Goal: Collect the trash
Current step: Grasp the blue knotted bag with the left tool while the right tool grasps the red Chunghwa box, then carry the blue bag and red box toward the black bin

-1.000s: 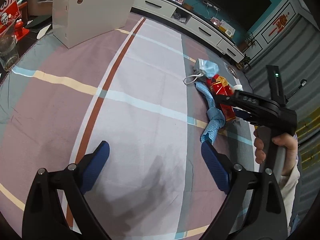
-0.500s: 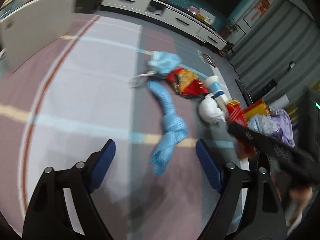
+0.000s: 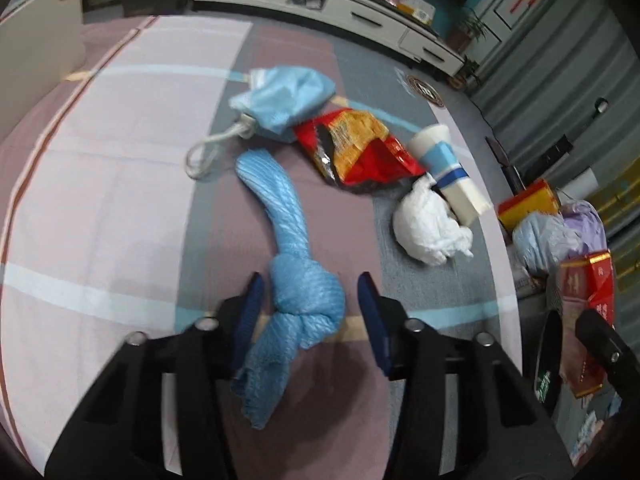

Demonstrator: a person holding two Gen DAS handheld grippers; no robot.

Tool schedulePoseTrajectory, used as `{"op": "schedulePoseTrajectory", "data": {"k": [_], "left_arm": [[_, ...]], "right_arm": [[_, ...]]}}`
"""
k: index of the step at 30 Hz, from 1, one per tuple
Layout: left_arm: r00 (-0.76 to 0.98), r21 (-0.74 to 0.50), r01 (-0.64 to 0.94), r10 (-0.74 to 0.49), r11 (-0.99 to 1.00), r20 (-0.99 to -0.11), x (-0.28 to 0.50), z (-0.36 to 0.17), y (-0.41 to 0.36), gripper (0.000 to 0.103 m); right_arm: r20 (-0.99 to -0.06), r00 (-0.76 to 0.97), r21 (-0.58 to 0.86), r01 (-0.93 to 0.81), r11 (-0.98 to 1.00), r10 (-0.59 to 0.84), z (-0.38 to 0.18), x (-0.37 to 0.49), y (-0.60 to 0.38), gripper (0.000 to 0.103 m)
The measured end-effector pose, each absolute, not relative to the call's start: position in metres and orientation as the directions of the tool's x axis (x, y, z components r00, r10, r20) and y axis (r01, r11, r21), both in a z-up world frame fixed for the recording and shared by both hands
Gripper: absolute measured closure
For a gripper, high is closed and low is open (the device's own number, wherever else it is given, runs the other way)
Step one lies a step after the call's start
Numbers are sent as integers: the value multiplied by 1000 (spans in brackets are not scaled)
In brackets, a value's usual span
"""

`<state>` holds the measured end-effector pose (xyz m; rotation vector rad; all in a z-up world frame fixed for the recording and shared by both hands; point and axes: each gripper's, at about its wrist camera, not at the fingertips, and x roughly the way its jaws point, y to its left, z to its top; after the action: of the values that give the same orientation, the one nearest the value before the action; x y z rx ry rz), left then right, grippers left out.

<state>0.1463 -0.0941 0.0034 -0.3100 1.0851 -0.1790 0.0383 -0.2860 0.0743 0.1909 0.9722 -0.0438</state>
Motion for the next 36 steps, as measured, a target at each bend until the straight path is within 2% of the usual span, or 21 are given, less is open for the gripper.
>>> {"op": "schedulePoseTrajectory", "data": {"k": [7,13,21,25,36], "left_arm": [[463,-353,-36,-298,935,-835,134,3,-90,71],[513,-351,4,-303,936,-803,107,33,-99,71],[568,-355,129,-362,926,-739,68,85,-130,71],[559,-385,218,-438,897,-704,54,107,-149,71],[545,-329,407,-516,852,-661,28,142,-224,71]], "right_arm": [[-816,576,158,134,978,52,79,37,-292,43],[-803,593,184,146,972,63,88,32,-301,43],[-767,640,209,165,964,57,108,17,-316,43],[-739,672,214,183,960,37,122,6,-328,43],[-658,749,223,295,929,-79,158,-34,-377,43]]}}
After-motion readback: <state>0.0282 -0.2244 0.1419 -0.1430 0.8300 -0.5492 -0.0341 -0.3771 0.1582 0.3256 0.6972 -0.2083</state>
